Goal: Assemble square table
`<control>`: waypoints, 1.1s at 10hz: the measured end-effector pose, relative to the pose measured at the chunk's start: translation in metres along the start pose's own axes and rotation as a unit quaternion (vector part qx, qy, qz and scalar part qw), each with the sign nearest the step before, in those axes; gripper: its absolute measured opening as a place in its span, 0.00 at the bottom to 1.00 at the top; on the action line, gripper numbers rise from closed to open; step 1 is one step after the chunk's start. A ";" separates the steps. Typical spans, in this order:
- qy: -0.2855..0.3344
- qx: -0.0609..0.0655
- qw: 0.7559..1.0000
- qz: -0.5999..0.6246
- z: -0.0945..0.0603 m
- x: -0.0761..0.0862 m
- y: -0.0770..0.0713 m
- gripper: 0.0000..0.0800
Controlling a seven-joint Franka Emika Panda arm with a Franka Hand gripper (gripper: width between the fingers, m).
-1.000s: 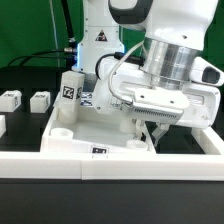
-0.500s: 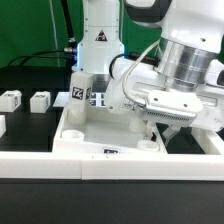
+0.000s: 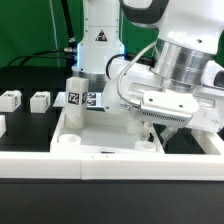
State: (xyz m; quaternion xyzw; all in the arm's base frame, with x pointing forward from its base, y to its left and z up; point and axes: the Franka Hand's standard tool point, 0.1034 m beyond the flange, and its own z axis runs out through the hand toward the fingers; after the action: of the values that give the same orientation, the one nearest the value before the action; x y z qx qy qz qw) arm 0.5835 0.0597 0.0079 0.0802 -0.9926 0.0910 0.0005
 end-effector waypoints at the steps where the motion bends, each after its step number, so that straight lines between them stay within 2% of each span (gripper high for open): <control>1: -0.001 -0.006 1.000 0.002 0.000 0.000 0.000 0.10; 2: -0.001 -0.009 1.000 0.002 0.000 0.000 0.002 0.10; 5: 0.008 -0.014 1.000 0.012 -0.004 -0.007 0.026 0.10; 7: 0.021 -0.008 0.999 0.029 -0.010 -0.012 0.052 0.10; 8: 0.033 0.001 0.999 0.034 -0.015 -0.014 0.059 0.10; 9: 0.044 0.011 0.998 0.036 -0.017 -0.014 0.060 0.10; 11: 0.050 0.016 0.998 0.041 -0.015 -0.014 0.058 0.10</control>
Offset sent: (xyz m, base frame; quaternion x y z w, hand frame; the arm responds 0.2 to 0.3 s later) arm 0.0200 0.0470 -0.0002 -0.0398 0.0014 -0.0357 0.9986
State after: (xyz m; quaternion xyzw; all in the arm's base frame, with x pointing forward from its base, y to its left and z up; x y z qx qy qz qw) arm 0.5874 0.1209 0.0116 0.0351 -0.9921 0.1111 0.0456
